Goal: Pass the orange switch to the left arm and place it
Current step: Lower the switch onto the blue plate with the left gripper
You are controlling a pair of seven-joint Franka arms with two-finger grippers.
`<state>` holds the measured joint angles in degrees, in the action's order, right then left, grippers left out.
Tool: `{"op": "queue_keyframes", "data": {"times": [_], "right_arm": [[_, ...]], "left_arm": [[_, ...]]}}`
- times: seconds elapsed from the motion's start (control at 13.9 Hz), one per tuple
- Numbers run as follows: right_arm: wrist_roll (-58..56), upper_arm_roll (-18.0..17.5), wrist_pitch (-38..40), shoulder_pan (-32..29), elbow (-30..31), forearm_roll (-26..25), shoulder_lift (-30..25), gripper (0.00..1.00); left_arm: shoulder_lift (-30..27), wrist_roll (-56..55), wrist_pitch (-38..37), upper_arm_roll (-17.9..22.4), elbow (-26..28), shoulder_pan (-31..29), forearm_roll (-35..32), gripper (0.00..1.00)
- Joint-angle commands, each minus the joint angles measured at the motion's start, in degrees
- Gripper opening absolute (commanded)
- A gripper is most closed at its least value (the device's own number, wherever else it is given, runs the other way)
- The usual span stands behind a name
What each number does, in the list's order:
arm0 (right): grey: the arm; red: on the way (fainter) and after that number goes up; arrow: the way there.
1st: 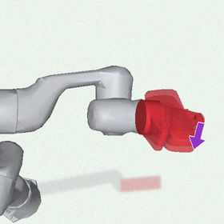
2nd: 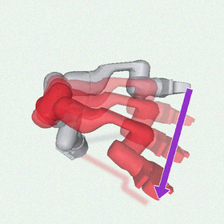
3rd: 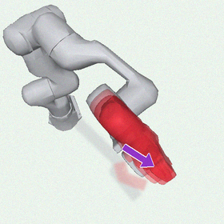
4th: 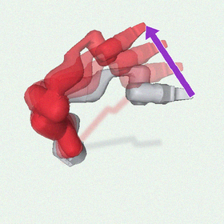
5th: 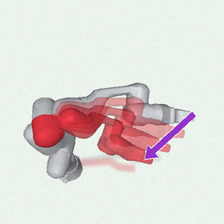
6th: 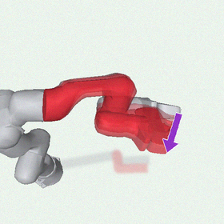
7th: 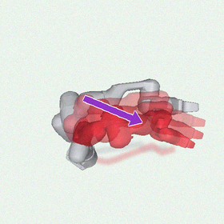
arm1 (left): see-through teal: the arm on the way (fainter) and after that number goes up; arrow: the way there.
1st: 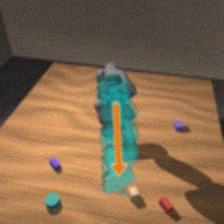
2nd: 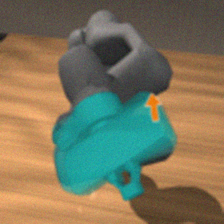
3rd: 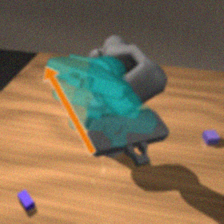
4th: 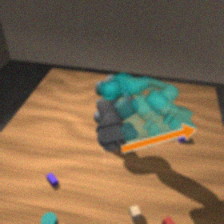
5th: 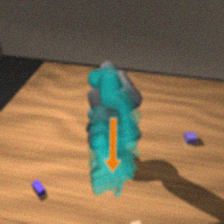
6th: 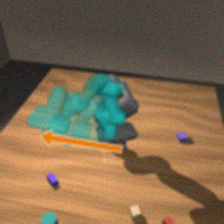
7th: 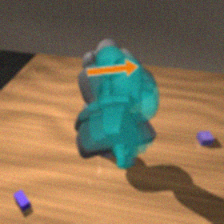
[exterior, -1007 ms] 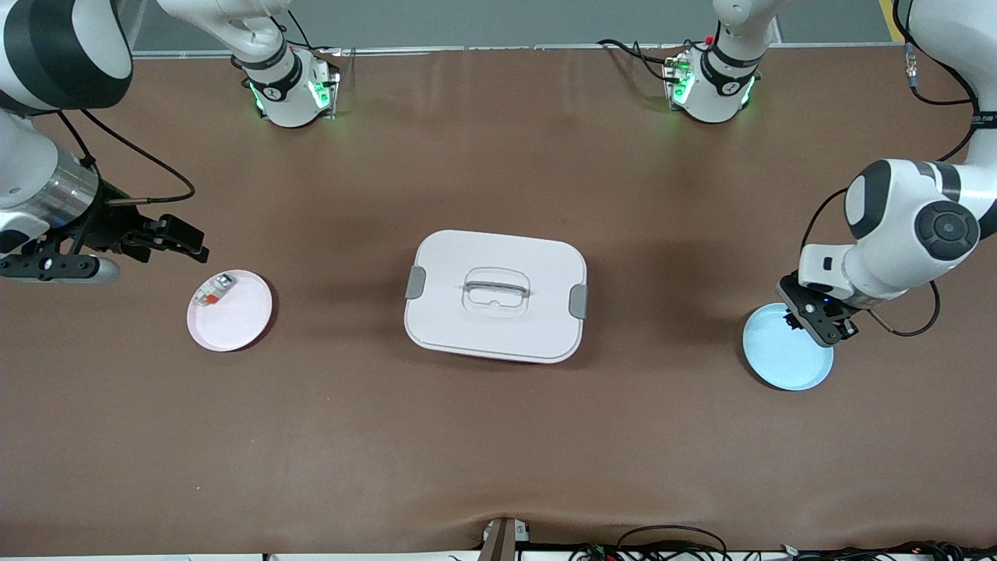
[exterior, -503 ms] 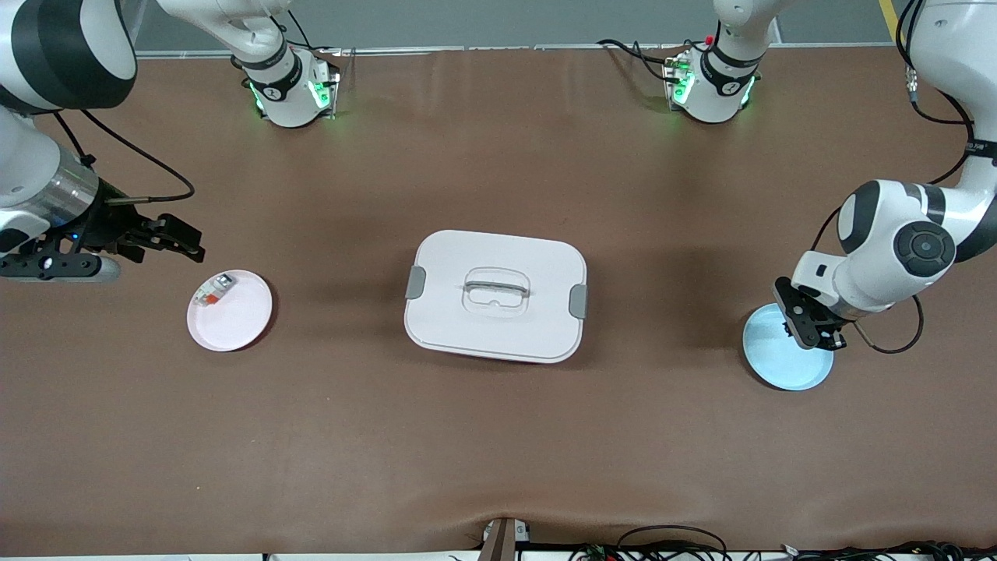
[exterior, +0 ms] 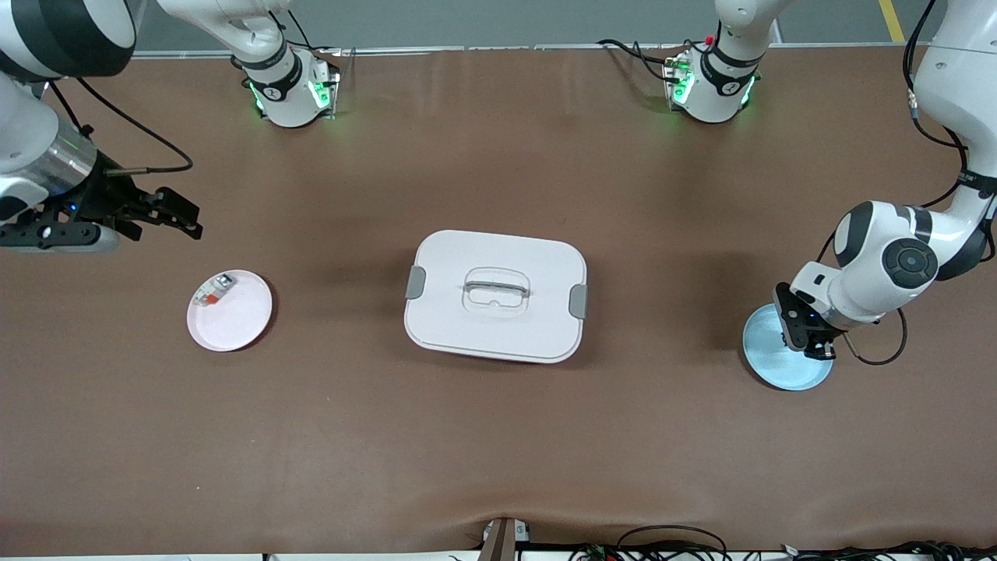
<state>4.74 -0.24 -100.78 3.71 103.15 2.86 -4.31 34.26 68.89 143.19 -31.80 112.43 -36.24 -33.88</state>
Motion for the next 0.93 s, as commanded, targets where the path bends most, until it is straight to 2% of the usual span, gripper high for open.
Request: {"op": "queue_keyframes", "data": {"times": [0.0, 0.22, 0.36, 0.5, 0.58, 0.65, 0.72, 0.86], "right_arm": [[-0.43, -0.64, -0.65, -1.95, 1.53, -2.24, -2.81, 1.00], [-0.69, -0.73, 5.58, -4.14, -5.92, -2.78, -1.59, 1.00], [-0.69, -0.81, 6.47, -4.24, -7.79, -2.78, -0.70, 1.00], [0.01, -0.73, 6.56, -4.32, -8.32, -2.69, -0.79, 1.00], [-0.08, -0.64, 6.56, -4.41, -8.49, -2.69, -0.79, 1.00], [-0.17, -0.73, 6.65, -4.58, -8.50, -2.69, -0.79, 1.00], [-0.43, -0.73, 6.65, -5.11, -8.50, -2.69, -0.79, 1.00], [-0.43, -0.73, 6.65, -5.29, -8.58, -2.69, -0.79, 1.00]], "left_arm": [[1.69, 0.63, 1.13, -0.54, -1.08, -0.15, -1.88, 0.00], [3.71, 0.37, 1.13, -0.46, -2.31, -0.06, -5.74, 0.06], [4.50, 0.28, 1.13, -0.46, -3.01, -0.15, -7.25, 0.09], [4.68, 0.01, 1.13, -0.46, -3.01, -0.06, -7.25, 0.25], [4.68, -0.07, 1.13, -0.54, -3.10, -0.06, -7.25, 0.45], [4.68, -0.16, 1.13, -0.54, -3.36, -0.15, -7.25, 0.89], [4.42, -0.42, 1.13, -0.54, -3.62, -0.24, -7.16, 1.00], [3.80, -1.12, 1.04, -0.63, -4.50, -0.24, -6.38, 1.00]]}}
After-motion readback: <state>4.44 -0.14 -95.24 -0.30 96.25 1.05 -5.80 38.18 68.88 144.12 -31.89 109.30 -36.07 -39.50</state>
